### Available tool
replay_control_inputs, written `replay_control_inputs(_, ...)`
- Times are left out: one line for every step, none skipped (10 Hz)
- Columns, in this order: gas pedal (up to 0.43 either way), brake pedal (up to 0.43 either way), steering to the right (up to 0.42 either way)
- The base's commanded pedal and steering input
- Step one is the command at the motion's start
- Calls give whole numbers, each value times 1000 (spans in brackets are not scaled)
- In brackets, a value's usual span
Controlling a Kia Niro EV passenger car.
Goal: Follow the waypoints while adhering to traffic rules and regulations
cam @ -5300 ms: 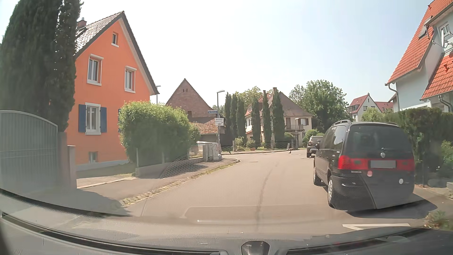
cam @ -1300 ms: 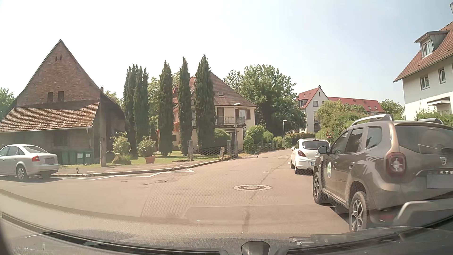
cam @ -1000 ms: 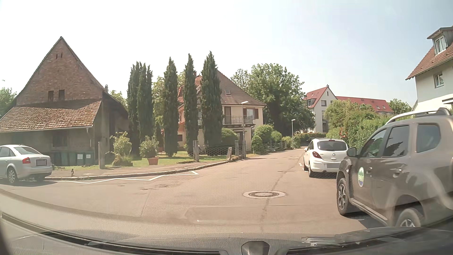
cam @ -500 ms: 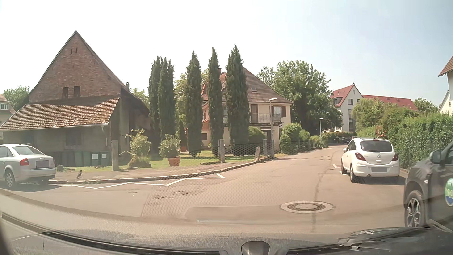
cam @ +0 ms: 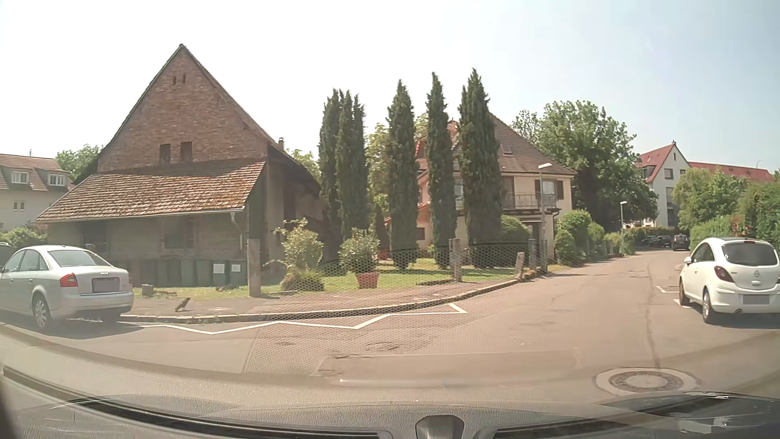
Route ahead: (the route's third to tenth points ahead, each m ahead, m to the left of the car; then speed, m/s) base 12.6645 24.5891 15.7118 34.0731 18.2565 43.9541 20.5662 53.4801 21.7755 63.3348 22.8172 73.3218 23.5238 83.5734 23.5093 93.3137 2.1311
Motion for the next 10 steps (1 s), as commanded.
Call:
replay_control_inputs(0,0,-726)
replay_control_inputs(0,0,-764)
replay_control_inputs(59,0,-804)
replay_control_inputs(197,0,-833)
replay_control_inputs(220,0,-846)
replay_control_inputs(240,0,-860)
replay_control_inputs(260,0,-865)
replay_control_inputs(260,0,-866)
replay_control_inputs(260,0,-865)
replay_control_inputs(260,0,-866)
